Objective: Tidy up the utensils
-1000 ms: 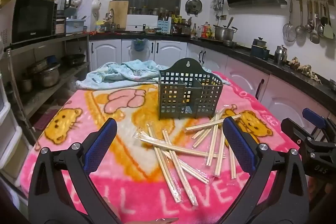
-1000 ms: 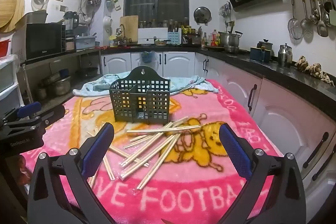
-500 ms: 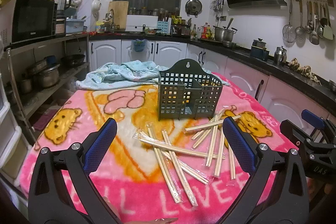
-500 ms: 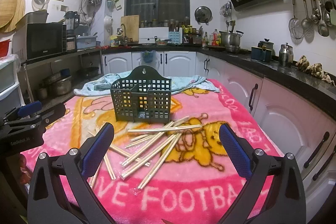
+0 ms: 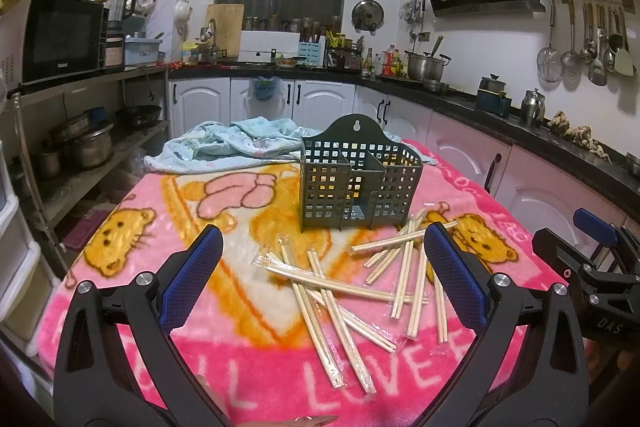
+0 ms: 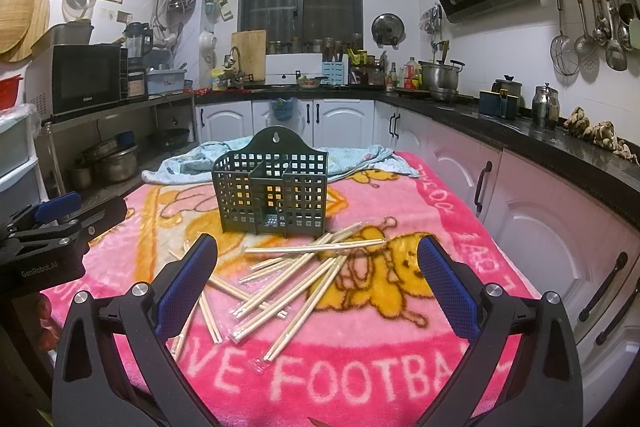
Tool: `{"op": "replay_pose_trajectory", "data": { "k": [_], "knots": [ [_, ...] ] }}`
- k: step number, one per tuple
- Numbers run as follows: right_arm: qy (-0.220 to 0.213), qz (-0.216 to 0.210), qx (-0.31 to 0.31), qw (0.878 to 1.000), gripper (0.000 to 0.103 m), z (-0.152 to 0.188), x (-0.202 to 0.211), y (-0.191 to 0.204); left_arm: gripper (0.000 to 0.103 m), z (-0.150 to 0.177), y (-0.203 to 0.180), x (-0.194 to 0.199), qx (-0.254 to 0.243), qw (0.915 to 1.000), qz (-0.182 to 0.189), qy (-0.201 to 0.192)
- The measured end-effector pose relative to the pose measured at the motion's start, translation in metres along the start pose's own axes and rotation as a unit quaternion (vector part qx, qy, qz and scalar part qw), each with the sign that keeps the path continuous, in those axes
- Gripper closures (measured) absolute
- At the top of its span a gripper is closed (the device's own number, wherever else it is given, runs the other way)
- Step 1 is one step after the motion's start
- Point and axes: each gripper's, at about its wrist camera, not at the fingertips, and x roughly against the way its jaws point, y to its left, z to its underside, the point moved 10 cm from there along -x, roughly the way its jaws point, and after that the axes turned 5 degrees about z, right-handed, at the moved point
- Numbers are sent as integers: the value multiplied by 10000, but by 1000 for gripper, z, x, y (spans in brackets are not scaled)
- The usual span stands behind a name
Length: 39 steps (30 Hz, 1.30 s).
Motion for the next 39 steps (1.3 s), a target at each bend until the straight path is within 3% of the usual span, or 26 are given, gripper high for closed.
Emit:
{"op": "replay_pose_trajectory", "data": {
  "k": [27, 39],
  "knots": [
    [1, -15, -4, 10000, 6, -1, 0, -1, 10, 0, 0, 0, 18, 10000, 22, -10],
    [432, -461, 110, 9979, 6, -8, -16, 23, 10, -2, 28, -14, 392, 9986, 66, 347]
  ]
}}
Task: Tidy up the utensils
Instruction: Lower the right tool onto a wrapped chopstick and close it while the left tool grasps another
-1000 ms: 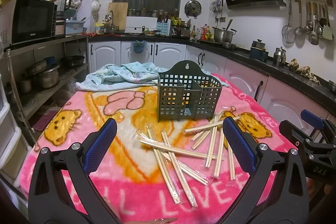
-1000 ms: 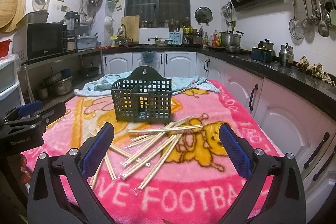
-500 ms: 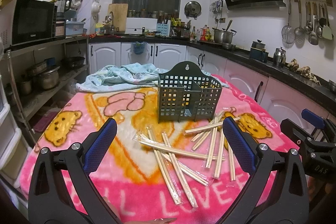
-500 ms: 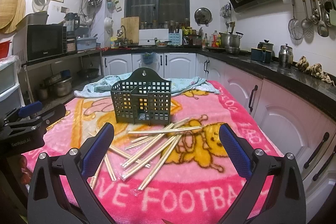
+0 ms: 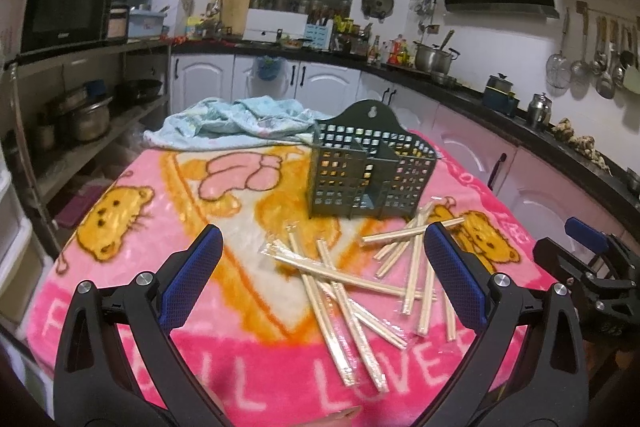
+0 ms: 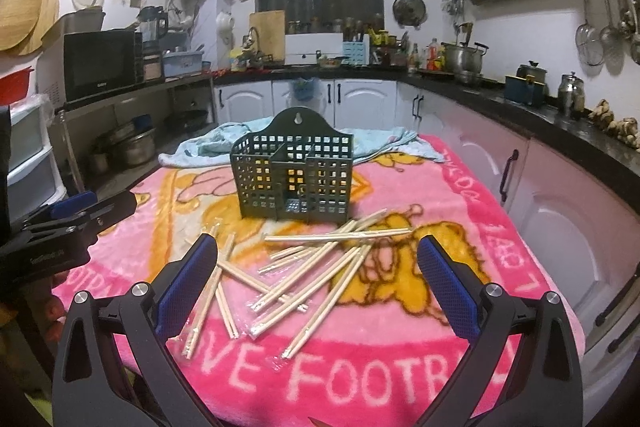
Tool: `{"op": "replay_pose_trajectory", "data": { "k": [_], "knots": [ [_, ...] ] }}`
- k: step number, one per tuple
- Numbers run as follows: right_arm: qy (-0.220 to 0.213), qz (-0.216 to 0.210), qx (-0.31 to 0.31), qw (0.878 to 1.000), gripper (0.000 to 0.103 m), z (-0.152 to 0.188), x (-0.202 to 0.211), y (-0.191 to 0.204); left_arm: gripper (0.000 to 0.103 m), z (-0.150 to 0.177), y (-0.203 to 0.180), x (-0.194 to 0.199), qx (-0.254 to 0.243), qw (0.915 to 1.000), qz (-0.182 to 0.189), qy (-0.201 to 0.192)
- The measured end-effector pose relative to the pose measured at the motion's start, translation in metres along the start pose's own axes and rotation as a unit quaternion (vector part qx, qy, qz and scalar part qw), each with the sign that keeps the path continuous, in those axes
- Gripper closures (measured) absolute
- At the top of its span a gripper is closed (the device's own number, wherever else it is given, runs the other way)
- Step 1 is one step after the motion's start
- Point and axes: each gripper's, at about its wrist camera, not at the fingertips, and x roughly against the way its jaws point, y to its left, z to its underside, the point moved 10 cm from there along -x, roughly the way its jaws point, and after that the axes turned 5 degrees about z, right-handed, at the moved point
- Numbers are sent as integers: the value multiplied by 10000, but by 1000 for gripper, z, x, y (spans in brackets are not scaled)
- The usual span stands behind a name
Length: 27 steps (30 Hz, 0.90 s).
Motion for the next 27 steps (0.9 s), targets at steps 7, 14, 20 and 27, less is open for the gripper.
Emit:
{"op": "replay_pose_trajectory", "data": {
  "k": [7, 14, 20, 27],
  "knots": [
    [9, -110, 144, 9998, 6, -7, -17, 2, 10, 1, 33, -10, 343, 9992, -142, 163],
    [51, -3, 96, 9999, 6, -16, -42, -10, 10, 10, 58, -28, 708, 9966, 16, 431],
    [241, 292, 140, 9992, 6, -16, -73, -29, 10, 16, 72, -57, 1064, 9919, 136, 685],
    [607, 648, -242, 9958, 6, -8, -111, -72, 10, 22, 76, -87, 1222, 9877, 326, 915]
  ]
}}
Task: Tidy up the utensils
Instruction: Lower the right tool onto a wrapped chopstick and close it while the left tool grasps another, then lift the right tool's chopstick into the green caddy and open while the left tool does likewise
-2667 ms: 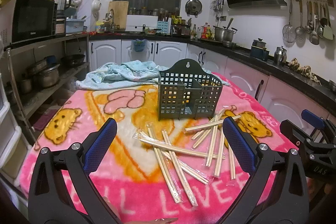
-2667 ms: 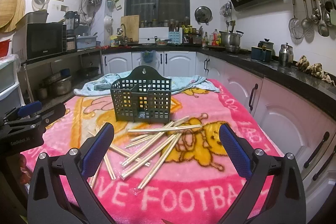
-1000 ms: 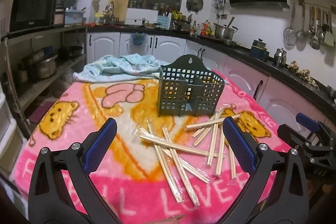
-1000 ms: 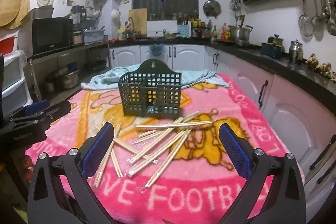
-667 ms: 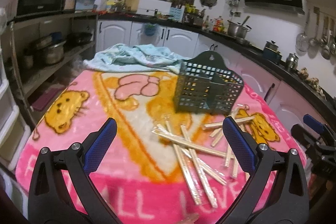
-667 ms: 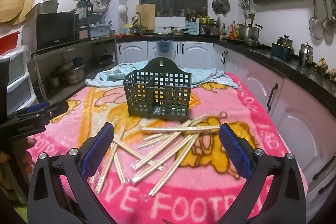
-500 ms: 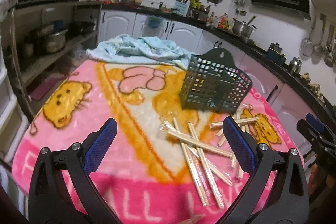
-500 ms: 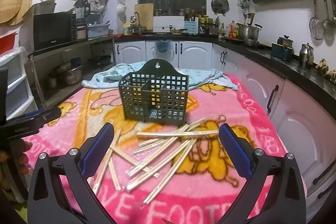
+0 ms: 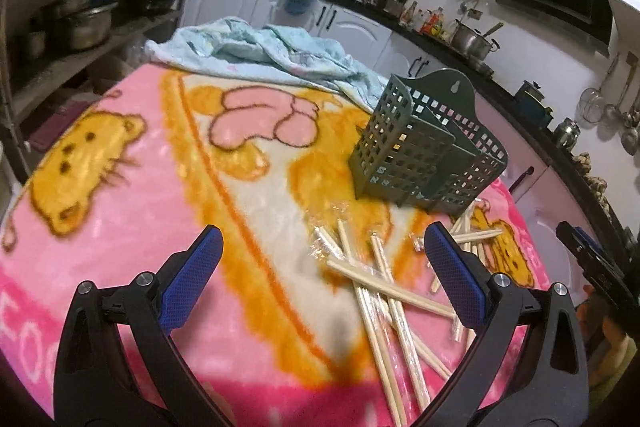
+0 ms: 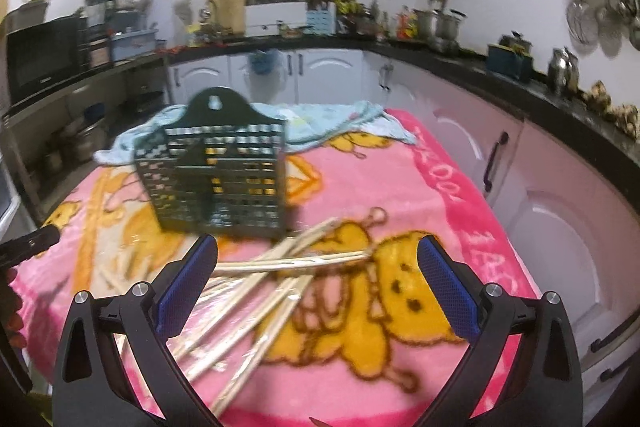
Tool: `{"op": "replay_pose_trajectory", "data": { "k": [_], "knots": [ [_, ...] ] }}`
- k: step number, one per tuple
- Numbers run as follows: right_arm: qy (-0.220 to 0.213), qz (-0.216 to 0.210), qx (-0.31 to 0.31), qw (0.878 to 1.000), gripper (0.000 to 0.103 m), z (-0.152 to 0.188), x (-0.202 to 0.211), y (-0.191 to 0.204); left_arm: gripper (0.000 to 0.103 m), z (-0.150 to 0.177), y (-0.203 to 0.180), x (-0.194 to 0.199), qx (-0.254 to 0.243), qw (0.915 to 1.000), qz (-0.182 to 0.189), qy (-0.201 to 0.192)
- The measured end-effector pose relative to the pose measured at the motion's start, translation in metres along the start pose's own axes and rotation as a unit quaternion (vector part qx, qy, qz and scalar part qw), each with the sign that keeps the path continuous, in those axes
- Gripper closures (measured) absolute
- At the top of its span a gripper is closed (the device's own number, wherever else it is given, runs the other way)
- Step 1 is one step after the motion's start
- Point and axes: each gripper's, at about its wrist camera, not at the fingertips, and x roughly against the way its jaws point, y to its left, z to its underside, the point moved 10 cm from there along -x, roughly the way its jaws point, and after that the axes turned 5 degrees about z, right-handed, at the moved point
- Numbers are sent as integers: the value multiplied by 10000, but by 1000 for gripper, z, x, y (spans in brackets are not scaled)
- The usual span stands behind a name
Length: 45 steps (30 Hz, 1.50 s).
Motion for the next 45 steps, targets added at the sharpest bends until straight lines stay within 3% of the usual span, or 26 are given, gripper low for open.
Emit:
{"op": "replay_pose_trajectory", "data": {
  "k": [5, 14, 23, 27, 28, 30, 36, 45],
  "knots": [
    [363, 114, -169, 9991, 7, 9, -34, -21, 13, 4, 7, -20, 239, 9994, 95, 221],
    [1137, -143, -765, 9905, 29, 30, -90, -43, 37, 22, 20, -46, 690, 9949, 384, 635],
    [1567, -557, -1235, 9783, 62, 40, -121, -43, 58, 25, 18, -54, 766, 9930, 565, 702],
    [1636, -744, -1360, 9743, 83, 42, -124, -40, 68, 27, 19, -56, 794, 9925, 581, 731],
    [1623, -761, -1368, 9742, 92, 41, -124, -40, 69, 27, 19, -56, 786, 9925, 580, 735],
    [1570, -813, -1378, 9746, 98, 40, -123, -40, 75, 28, 19, -55, 795, 9923, 596, 739],
    [1194, -884, -1231, 9812, 100, 23, -103, -37, 93, 24, 18, -53, 717, 9932, 627, 672],
    [522, -1006, -666, 9913, 101, -15, -58, -13, 101, 11, 7, -39, 528, 9942, 798, 494]
  ]
}}
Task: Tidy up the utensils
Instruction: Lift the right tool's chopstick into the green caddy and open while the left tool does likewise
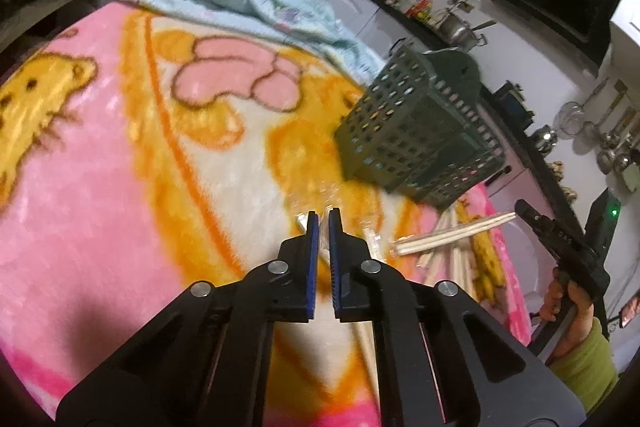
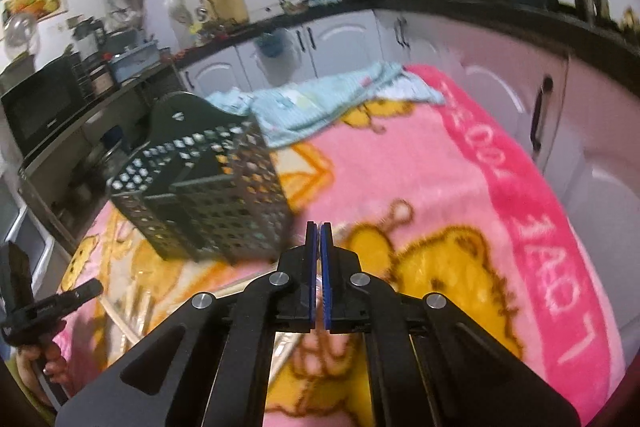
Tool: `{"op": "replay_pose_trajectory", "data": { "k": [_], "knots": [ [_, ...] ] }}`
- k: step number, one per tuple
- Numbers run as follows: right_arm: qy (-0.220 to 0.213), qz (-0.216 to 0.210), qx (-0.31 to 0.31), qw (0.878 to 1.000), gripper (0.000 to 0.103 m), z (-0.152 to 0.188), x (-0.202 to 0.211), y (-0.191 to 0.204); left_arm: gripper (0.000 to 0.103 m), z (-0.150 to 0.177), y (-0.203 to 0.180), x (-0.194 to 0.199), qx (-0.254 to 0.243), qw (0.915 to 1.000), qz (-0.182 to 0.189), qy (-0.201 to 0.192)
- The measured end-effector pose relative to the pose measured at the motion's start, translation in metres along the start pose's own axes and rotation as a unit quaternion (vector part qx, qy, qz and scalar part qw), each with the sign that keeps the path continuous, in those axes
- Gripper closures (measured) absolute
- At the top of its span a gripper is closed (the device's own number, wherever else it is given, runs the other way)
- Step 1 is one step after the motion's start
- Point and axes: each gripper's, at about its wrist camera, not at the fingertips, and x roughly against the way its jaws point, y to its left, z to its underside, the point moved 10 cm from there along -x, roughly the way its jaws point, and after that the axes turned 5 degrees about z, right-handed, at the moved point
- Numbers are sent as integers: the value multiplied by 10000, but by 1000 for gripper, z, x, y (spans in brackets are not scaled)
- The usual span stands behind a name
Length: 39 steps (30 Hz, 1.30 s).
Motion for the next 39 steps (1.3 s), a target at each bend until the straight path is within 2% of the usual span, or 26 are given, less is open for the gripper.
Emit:
{"op": "replay_pose_trajectory", "data": {
  "k": [8, 20, 30, 39],
  "knots": [
    [-305, -246, 505, 9980, 101, -20, 28, 44, 103, -25, -48, 19, -411, 9981, 376, -269],
    [-638, -755, 992, 9901, 101, -61, 65, 96, 103, -63, -129, 27, -1181, 9882, 831, -508],
    [-819, -925, 1214, 9849, 101, -90, 96, 118, 103, -90, -188, 40, -1672, 9766, 1156, -701],
    [-1120, -1080, 1164, 9809, 101, -123, 128, 125, 103, -127, -222, 67, -1839, 9669, 1396, -1082]
  ]
}}
